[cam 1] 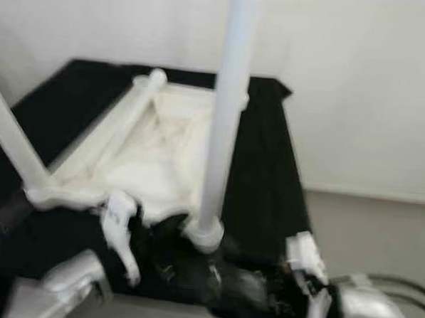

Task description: Building children table

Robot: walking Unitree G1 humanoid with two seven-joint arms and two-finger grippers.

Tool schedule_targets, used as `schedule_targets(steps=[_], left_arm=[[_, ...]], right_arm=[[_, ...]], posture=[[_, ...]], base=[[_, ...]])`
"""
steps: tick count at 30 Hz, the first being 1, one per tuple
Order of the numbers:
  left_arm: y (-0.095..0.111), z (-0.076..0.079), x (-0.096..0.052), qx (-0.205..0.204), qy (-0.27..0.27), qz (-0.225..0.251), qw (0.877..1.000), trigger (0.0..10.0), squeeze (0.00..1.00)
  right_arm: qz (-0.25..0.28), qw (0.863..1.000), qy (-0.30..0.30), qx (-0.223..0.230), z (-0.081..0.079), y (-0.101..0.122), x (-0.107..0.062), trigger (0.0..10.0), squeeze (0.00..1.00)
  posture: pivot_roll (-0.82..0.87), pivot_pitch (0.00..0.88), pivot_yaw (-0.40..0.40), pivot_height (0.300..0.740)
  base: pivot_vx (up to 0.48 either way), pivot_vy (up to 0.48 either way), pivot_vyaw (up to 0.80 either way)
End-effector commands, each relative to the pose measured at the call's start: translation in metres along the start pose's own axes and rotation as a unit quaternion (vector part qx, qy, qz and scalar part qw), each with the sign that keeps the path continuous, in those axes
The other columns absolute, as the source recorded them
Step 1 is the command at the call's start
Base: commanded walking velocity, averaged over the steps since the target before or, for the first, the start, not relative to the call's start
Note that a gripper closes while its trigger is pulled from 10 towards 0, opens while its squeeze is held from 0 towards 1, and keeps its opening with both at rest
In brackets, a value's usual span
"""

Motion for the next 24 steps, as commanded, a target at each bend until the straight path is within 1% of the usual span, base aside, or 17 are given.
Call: schedule_targets(steps=[1,7,10,12,13,14,16,17,18,20,21,24], left_arm=[[-0.002,0.003,0.0,-0.002,-0.007,-0.006,1.0,10.0,0.0],[-0.002,0.004,-0.001,-0.002,-0.008,-0.009,1.0,10.0,0.0],[-0.003,0.005,-0.001,-0.002,-0.009,-0.01,1.0,10.0,0.0],[-0.003,0.005,-0.001,-0.002,-0.009,-0.011,1.0,10.0,0.0],[-0.003,0.005,-0.001,-0.002,-0.009,-0.011,1.0,10.0,0.0],[-0.003,0.005,-0.001,-0.002,-0.009,-0.011,1.0,10.0,0.0],[-0.003,0.004,-0.001,-0.001,-0.008,-0.012,1.0,10.0,0.0],[-0.003,0.004,-0.001,-0.001,-0.008,-0.012,1.0,10.0,0.0],[-0.003,0.004,-0.001,-0.001,-0.008,-0.012,1.0,10.0,0.0],[-0.003,0.004,-0.001,-0.001,-0.007,-0.013,1.0,10.0,0.0],[-0.003,0.004,-0.001,-0.001,-0.007,-0.013,1.0,10.0,0.0],[-0.003,0.005,-0.001,0.0,-0.007,-0.013,1.0,10.0,0.0]], right_arm=[[0.001,1.0,0.005,0.0,-0.002,0.0,0.0,10.0,0.0],[0.001,1.0,0.004,-0.001,-0.001,-0.001,0.0,10.0,0.0],[-0.004,1.0,-0.017,-0.01,0.004,-0.001,-0.001,10.0,0.0],[-0.009,0.999,-0.045,-0.026,0.011,-0.002,-0.002,10.0,0.0],[-0.018,0.998,-0.059,-0.026,0.016,-0.004,-0.002,10.0,0.0],[-0.018,0.998,-0.059,-0.026,0.016,-0.004,-0.002,10.0,0.0],[-0.031,0.995,-0.086,-0.039,0.027,-0.006,-0.001,10.0,0.0],[-0.033,0.994,-0.093,-0.042,0.03,-0.006,0.0,10.0,0.0],[-0.033,0.994,-0.093,-0.042,0.03,-0.006,0.0,10.0,0.0],[-0.035,0.992,-0.11,-0.05,0.036,-0.005,0.003,10.0,0.0],[-0.035,0.992,-0.11,-0.05,0.036,-0.005,0.003,10.0,0.0],[-0.04,0.989,-0.13,-0.059,0.043,-0.004,0.004,10.0,0.0]], posture=[[0.02,0.105,-0.034,0.74],[0.02,0.107,-0.034,0.74],[0.02,0.108,-0.034,0.74],[0.02,0.108,-0.034,0.74],[0.02,0.108,-0.034,0.74],[0.02,0.108,-0.034,0.74],[0.02,0.107,-0.034,0.74],[0.02,0.107,-0.034,0.74],[0.02,0.107,-0.034,0.74],[0.02,0.106,-0.035,0.74],[0.02,0.106,-0.035,0.74],[0.02,0.106,-0.035,0.74]], base=[[0.0,-0.469,0.0],[0.0,-0.469,0.0],[0.0,-0.469,0.0],[0.0,-0.471,0.0],[0.0,-0.472,0.0],[0.0,-0.472,0.0],[0.0,-0.471,0.0],[0.0,-0.469,0.0],[0.0,-0.469,0.0],[0.0,-0.472,0.0],[0.0,-0.472,0.0],[0.0,-0.472,0.0]])
Point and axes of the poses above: a point about 5 cm out from each wrist's last joint towards the gripper, its own x axis pointing out of the wrist towards the gripper, its own y axis along the axis of the wrist's last joint, z = x × y, the point moved 4 cm from there along x, pointing out of the wrist towards the gripper, and after that the axes turned 15 degrees about -x, right-handed, at the moved point
